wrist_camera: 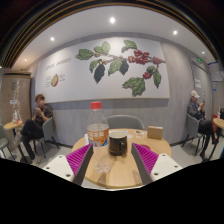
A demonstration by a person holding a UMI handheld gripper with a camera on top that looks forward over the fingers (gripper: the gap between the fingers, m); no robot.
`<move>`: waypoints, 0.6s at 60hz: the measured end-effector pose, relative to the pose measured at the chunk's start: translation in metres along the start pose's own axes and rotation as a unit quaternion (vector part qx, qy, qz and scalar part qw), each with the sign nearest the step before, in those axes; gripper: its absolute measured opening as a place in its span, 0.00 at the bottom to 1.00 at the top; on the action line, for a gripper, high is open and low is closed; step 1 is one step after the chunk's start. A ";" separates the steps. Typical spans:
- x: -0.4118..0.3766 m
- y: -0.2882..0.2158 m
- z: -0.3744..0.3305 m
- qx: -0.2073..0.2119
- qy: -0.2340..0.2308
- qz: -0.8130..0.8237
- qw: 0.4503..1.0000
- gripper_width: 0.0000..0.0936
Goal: Pour water
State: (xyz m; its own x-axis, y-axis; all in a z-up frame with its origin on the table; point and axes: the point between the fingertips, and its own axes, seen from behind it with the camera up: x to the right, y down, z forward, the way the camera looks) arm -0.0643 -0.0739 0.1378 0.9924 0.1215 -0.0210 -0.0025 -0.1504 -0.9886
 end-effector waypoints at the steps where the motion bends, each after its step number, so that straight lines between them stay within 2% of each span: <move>1: -0.003 0.000 0.004 0.001 -0.003 0.000 1.000 0.88; 7: 0.000 -0.008 0.014 0.005 -0.027 -0.003 1.000 0.88; 9: -0.038 -0.004 0.044 0.014 -0.016 0.000 1.000 0.88; 20: -0.043 -0.019 0.088 0.030 0.012 0.000 0.999 0.87; 22: -0.045 -0.020 0.095 0.031 0.015 -0.003 0.999 0.82; 23: -0.046 -0.019 0.098 0.031 0.016 -0.005 0.999 0.77; 24: -0.047 -0.019 0.101 0.030 0.016 -0.007 0.999 0.69; 25: -0.048 -0.019 0.104 0.031 0.020 -0.011 0.999 0.57; 36: -0.043 -0.018 0.111 0.046 0.026 -0.002 0.999 0.35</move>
State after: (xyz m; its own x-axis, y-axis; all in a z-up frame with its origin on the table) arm -0.1207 0.0328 0.1395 0.9974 0.0708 -0.0123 -0.0081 -0.0595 -0.9982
